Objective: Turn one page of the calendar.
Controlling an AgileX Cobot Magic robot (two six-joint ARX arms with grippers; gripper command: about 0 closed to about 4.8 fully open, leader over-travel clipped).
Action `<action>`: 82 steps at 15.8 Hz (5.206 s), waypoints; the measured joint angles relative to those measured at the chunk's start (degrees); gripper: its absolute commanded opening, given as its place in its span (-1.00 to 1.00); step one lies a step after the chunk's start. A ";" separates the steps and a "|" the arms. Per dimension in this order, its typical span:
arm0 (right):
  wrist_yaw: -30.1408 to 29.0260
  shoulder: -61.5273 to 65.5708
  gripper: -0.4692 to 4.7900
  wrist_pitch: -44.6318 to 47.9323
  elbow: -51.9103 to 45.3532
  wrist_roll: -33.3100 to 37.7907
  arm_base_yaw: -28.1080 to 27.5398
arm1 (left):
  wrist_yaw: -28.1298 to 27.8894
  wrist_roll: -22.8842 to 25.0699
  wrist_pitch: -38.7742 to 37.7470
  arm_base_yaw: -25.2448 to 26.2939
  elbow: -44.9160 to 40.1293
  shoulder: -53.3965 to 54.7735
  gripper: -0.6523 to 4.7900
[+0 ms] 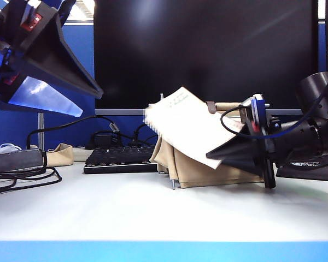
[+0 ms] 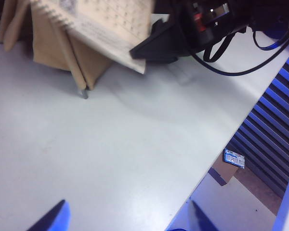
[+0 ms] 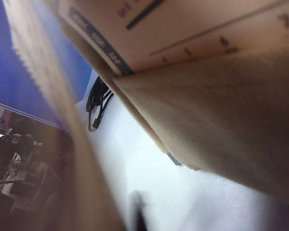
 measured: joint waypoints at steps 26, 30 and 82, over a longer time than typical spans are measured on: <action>8.94 -24.92 -0.85 -4.92 -7.58 -3.45 0.07 | -0.39 2.56 -0.04 0.00 0.00 0.00 0.43; 20.63 -34.97 -0.85 -25.86 -7.63 -19.17 0.04 | -1.57 3.87 -0.04 0.00 0.00 0.02 0.43; 8.94 -51.74 -0.21 -68.52 9.75 -29.33 -16.55 | 6.16 5.51 9.44 0.00 2.43 6.45 0.31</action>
